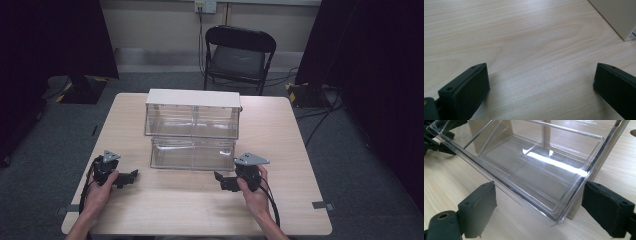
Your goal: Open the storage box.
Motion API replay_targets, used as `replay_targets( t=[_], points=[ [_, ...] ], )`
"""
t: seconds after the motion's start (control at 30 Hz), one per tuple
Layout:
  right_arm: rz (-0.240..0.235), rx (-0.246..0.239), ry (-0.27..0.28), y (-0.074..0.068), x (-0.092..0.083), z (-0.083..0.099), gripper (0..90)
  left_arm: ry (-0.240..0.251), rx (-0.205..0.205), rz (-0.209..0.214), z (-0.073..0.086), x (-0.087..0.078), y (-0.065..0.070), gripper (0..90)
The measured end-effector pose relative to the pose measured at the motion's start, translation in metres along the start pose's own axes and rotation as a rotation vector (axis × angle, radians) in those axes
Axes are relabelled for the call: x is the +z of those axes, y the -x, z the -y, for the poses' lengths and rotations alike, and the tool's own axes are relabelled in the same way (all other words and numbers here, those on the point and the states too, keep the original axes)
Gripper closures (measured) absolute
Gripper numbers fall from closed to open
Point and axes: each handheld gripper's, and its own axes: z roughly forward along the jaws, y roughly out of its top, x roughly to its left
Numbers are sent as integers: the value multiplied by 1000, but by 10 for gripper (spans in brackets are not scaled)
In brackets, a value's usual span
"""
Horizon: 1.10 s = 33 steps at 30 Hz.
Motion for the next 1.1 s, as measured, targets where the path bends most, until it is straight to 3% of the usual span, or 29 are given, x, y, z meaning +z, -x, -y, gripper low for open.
replay_targets(
  t=[0.67, 1.1],
  points=[
    [-15, 14, 33, 1, -4, -6, 109, 0, 2, 0, 0, 0, 0, 0],
    [-22, 16, 26, 3, -4, -9, 103, -1, 1, 1, 0, 0, 0, 0]
  ],
)
